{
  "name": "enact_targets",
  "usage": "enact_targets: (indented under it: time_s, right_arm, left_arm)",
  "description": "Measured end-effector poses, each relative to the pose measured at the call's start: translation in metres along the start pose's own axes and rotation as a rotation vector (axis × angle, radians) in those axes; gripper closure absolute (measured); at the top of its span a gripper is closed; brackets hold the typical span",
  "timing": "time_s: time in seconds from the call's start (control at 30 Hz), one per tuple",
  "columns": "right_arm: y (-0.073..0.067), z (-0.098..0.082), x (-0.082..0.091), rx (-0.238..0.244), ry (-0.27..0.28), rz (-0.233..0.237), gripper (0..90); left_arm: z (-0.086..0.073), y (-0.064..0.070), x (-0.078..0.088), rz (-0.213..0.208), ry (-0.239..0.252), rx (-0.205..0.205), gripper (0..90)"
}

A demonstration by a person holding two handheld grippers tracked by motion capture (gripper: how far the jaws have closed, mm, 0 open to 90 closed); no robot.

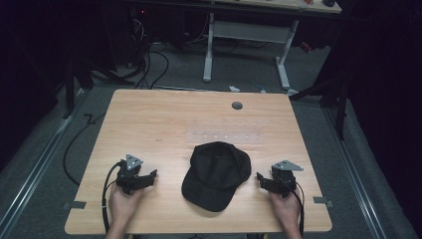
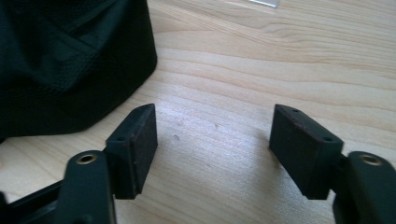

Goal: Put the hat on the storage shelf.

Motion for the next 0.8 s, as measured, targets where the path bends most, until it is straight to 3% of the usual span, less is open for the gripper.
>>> enact_targets:
  time_s: [0.8]
  right_arm:
    - [-0.0002,0.001,-0.0012,-0.003,0.0,-0.006,33.0]
  left_arm:
    - [-0.0002,0.0001,-0.0001,0.006,-0.003,-0.004,26.2]
Point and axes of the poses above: each handheld gripper's, and its own axes: x roughly backward along the jaws, z roughly out of its top, y roughly to its right, the point moved 10 cm from there along -x, roughly forward along the jaws, and after that the axes turned 1 degree about -x, right-handed, at the moved point
